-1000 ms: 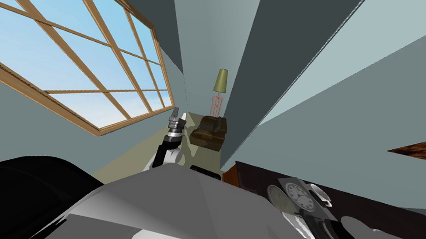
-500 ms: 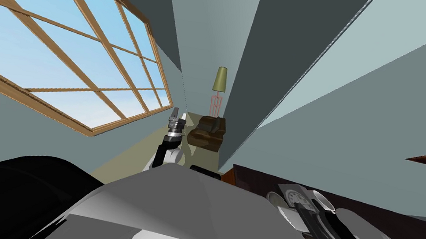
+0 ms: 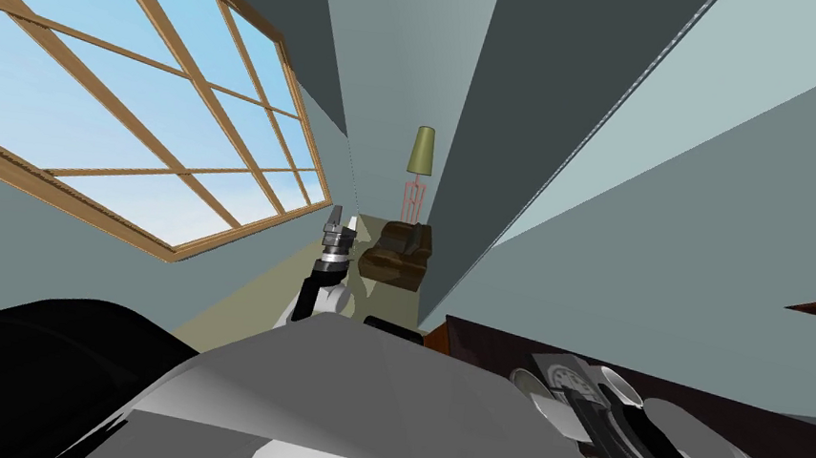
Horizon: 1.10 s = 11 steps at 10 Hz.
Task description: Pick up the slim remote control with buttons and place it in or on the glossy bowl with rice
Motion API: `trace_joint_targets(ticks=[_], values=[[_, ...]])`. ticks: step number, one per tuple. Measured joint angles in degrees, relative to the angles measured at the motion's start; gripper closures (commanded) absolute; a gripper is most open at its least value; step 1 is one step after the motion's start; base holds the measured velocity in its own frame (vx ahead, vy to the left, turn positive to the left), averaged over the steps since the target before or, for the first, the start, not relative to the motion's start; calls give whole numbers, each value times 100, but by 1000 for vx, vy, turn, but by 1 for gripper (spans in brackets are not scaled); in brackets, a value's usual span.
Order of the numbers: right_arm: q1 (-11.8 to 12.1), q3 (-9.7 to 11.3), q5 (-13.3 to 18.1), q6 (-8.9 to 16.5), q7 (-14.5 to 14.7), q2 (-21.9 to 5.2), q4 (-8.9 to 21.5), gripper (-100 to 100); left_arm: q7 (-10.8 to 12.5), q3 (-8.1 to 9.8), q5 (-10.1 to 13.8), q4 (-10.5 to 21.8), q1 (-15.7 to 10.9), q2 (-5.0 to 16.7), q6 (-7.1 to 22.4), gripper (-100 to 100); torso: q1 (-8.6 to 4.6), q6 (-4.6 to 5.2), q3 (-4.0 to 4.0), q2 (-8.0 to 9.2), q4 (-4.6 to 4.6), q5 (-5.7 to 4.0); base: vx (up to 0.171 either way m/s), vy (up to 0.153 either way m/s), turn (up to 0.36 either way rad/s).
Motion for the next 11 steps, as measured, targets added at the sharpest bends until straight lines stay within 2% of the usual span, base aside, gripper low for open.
trace_joint_targets(ticks=[1, 2, 4, 7, 8, 11], values=[[-1, 2, 0, 0, 0, 5, -3, 0, 0, 0, 0, 0, 0, 0, 0, 0, -2, 3, 1, 2, 1, 4, 0, 0, 0], [-1, 2, 0, 0, 0, 6, -4, -100, 0, 0, 0, 0, 0, 0, 0, 0, -4, 4, 2, 3, 1, 4, -7, 18, -72], [0, -79, -58, -154, -35, -201, -150, -100, 0, 0, 0, 0, 0, 0, 0, 0, 8, 4, 6, 10, 3, 9, -14, 32, -41], [-163, -181, -128, -487, 24, -444, -135, -100, 0, 0, 0, 0, 0, 0, 0, 0, 6, 5, 6, 9, 4, 10, -9, 21, -44], [-172, -186, -131, -520, 30, -454, -133, 0, 0, 0, 0, 0, 0, 0, 0, 0, 1, 4, 5, 8, 3, 7, 0, 0, 0], [-171, -185, -130, -517, 30, -453, -133, 0, 0, 0, 0, 0, 0, 0, 0, 0, -6, 4, 4, 5, 2, 6, 0, 0, 0]])
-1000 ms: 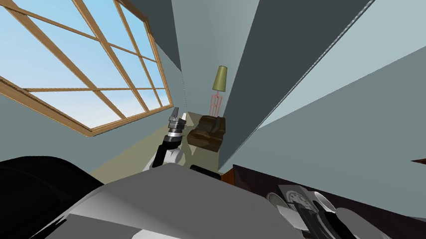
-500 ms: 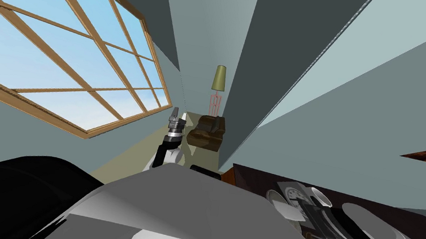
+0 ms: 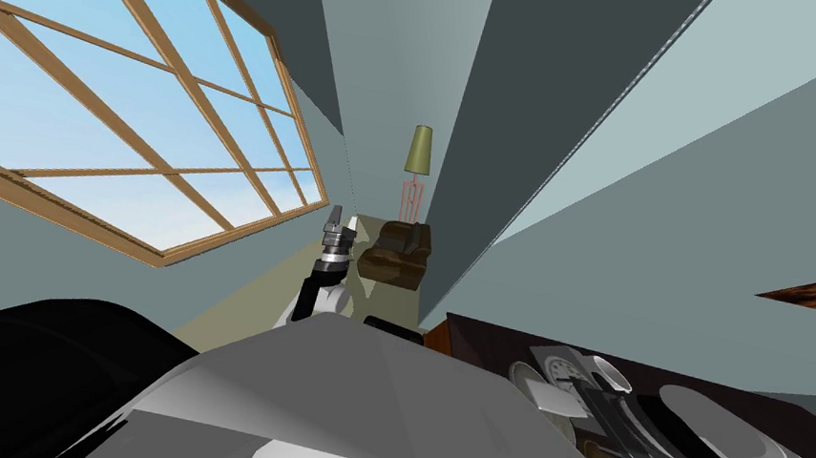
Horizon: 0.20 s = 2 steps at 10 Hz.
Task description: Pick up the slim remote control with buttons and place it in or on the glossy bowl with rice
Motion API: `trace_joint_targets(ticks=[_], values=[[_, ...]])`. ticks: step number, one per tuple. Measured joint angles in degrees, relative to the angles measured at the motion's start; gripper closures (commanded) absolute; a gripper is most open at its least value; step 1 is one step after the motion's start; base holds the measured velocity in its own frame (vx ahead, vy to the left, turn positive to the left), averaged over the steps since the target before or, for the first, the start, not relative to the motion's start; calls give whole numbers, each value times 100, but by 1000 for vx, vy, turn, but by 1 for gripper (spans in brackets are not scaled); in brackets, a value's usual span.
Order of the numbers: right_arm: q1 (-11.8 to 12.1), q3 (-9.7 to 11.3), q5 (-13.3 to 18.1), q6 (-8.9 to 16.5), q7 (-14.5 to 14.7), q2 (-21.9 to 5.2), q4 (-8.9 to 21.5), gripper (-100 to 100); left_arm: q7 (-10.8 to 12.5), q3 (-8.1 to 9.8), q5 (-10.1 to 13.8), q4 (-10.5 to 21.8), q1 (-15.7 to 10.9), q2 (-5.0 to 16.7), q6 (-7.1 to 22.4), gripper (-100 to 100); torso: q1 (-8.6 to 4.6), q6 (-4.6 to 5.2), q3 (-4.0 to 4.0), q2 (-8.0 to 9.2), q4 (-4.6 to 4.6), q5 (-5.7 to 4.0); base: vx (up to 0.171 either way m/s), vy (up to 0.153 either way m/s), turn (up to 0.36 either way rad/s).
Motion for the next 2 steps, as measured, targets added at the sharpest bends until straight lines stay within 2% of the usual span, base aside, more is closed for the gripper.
trace_joint_targets(ticks=[2], values=[[0, 0, 0, 0, 0, 0, 0, 0, 0, 0, 0, 0, 0, 0, 0, 0, 0, 0, 0, 0, 0, 0, 0, 0, 0]])
